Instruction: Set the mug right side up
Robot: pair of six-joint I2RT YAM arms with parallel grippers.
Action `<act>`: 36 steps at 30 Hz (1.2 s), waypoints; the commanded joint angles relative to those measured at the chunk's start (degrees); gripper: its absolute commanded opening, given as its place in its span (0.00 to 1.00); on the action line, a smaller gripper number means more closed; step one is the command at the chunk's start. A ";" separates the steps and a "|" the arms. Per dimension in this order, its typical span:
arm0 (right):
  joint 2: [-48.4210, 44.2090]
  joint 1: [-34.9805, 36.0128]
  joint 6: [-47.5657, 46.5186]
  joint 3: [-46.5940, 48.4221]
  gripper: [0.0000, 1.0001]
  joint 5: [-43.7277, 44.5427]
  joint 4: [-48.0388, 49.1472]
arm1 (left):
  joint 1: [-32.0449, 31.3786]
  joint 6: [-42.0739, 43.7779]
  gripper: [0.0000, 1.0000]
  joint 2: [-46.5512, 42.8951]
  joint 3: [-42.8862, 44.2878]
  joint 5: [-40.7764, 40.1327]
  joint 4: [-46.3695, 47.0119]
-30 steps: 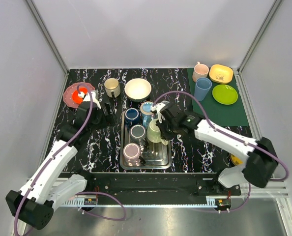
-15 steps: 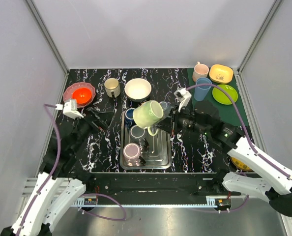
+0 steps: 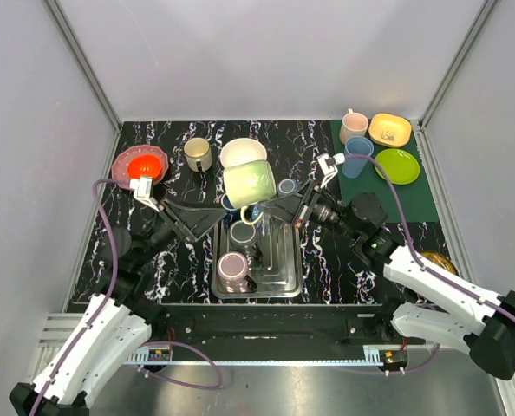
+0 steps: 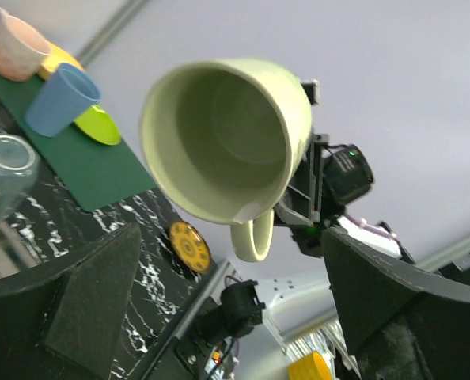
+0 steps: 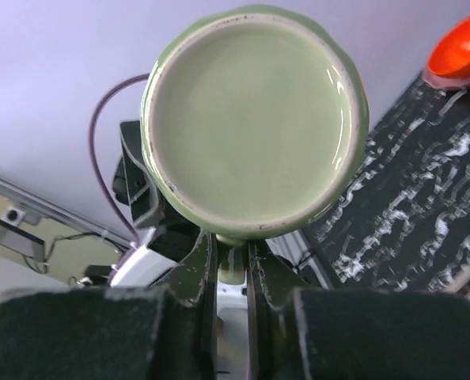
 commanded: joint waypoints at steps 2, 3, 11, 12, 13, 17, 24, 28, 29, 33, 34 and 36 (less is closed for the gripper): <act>2.51 -0.37 6.54 1.88 0.00 -2.73 22.84 | -2.37 -3.45 0.99 4.86 1.54 9.36 13.38; 3.56 -0.45 6.54 2.15 0.00 -2.91 22.93 | -2.72 -3.54 0.99 5.75 1.81 9.72 13.64; 6.55 -0.37 5.75 3.38 0.00 -4.23 23.29 | -5.63 -4.77 0.88 13.05 4.10 11.92 20.23; 6.73 -0.37 5.57 3.29 0.00 -4.23 23.20 | -5.72 -5.03 0.84 13.49 4.27 11.75 20.67; 6.82 -0.37 5.40 3.38 0.00 -4.57 23.28 | -5.80 -5.82 0.81 14.02 4.19 11.66 22.41; 7.17 -0.45 4.96 3.12 0.00 -5.10 23.20 | -5.98 -8.89 0.66 17.35 3.66 10.52 28.66; 7.35 -0.37 3.82 2.59 0.00 -6.07 22.32 | -6.59 -12.06 0.44 20.79 4.54 9.03 34.91; 7.43 -0.37 1.54 1.45 0.00 -6.69 20.39 | -6.68 -15.04 0.41 21.84 4.45 6.92 39.03; 7.35 -0.28 1.27 1.18 0.00 -6.86 20.30 | -6.77 -15.75 0.36 22.46 4.45 6.22 39.91; 7.26 -0.28 -1.71 0.39 0.00 -7.83 17.32 | -7.38 -18.83 0.00 24.74 4.63 5.07 45.01; 7.34 -0.28 -1.98 0.22 0.00 -8.26 16.87 | -7.39 -19.62 0.00 25.10 4.71 5.16 46.76; 6.91 -0.28 -2.86 -0.05 0.00 -8.71 15.38 | -7.56 -19.80 0.00 25.28 4.45 5.33 48.18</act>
